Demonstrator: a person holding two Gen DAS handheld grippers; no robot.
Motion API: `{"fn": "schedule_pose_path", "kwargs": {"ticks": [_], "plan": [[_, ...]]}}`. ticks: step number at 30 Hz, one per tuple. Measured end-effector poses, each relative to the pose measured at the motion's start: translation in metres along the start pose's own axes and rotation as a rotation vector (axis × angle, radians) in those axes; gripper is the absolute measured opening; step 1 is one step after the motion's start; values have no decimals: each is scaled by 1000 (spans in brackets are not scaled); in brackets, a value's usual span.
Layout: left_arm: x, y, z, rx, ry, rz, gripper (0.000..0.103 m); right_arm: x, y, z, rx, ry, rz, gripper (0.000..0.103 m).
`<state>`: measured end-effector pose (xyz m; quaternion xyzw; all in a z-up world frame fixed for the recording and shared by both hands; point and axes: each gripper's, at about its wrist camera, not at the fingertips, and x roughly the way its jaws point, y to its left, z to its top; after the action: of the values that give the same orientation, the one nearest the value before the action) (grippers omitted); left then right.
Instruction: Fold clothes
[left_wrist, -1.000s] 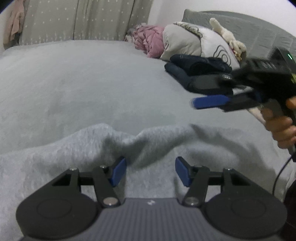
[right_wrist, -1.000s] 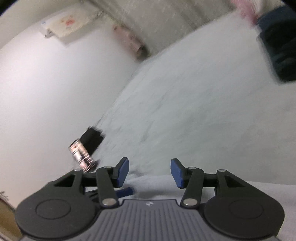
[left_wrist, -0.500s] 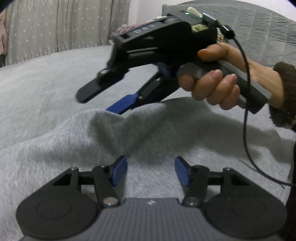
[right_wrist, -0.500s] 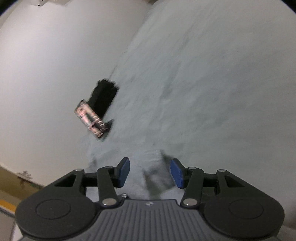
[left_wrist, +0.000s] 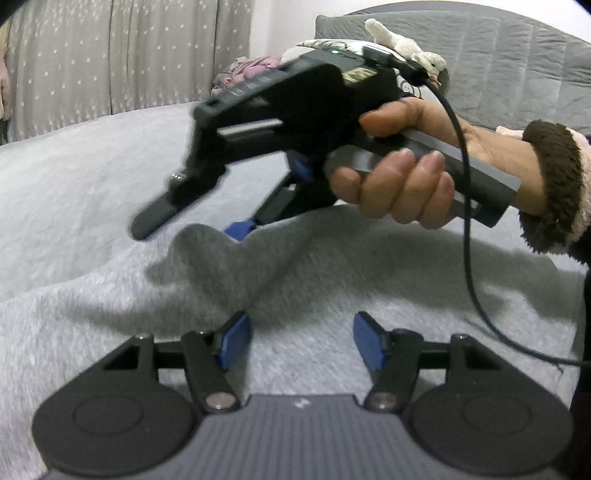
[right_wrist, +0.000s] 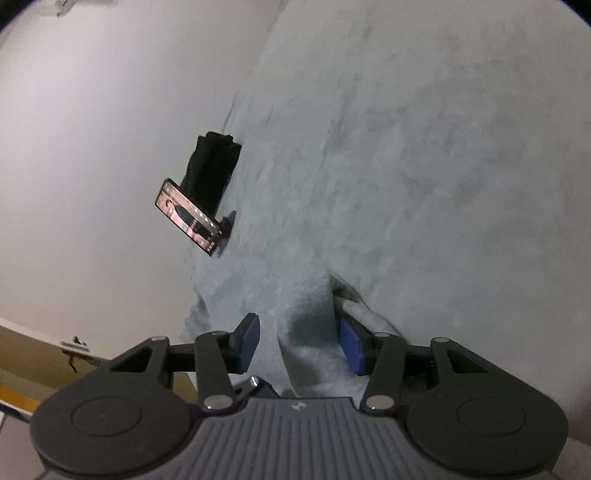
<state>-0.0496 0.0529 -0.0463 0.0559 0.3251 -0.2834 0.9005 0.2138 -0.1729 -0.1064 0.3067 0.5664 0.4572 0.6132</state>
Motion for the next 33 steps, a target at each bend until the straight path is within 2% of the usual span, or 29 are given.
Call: {"fn": "schedule_pose_path", "kwargs": {"ticks": [1, 2, 3, 4, 5, 6, 8, 9, 11, 14, 18, 20, 22, 23, 24, 26, 27, 33], "plan": [[0, -1, 0, 3, -2, 2, 61, 0, 3, 0, 10, -39, 32, 44], [0, -1, 1, 6, -5, 6, 62, -1, 5, 1, 16, -75, 53, 37], [0, -2, 0, 8, -7, 8, 63, -14, 5, 2, 58, -192, 143, 37], [0, -2, 0, 10, -7, 8, 64, -17, 2, 3, 80, -222, 164, 37], [0, -3, -1, 12, -7, 8, 64, -18, 0, 3, 91, -228, 157, 34], [0, -2, -1, 11, -6, 6, 64, -20, -1, 2, 88, -250, 113, 31], [-1, -1, -1, 6, -1, -1, 64, -26, -3, -1, 77, -300, 13, 31], [-2, 0, -1, 3, 2, -5, 64, -37, -5, -2, 90, -365, -36, 31], [-6, 7, 0, -20, 2, -19, 64, -50, -7, -5, 108, -411, -60, 31], [-15, 23, -1, -68, -20, -1, 64, -62, 12, -15, 38, -390, -50, 31], [-23, 35, -7, -129, -30, 28, 64, -41, 52, -39, -125, -273, -20, 31], [-25, 31, -11, -114, -24, 39, 65, -26, 59, -47, -165, -239, -50, 31], [-26, 27, -14, -88, -16, 52, 66, -15, 46, -49, -147, -227, -149, 31], [-26, 24, -15, -73, -11, 59, 66, -16, 38, -48, -128, -245, -185, 29], [-27, 23, -16, -62, -9, 64, 66, -17, 29, -47, -107, -266, -218, 20], [-31, 20, -17, -52, -10, 67, 67, -31, 17, -47, -64, -330, -257, 15], [-33, 21, -16, -56, -14, 65, 67, -38, 11, -47, -42, -362, -276, 16], [-46, 49, -6, -128, -95, 114, 67, -40, 49, -67, -210, -372, -329, 27]]}}
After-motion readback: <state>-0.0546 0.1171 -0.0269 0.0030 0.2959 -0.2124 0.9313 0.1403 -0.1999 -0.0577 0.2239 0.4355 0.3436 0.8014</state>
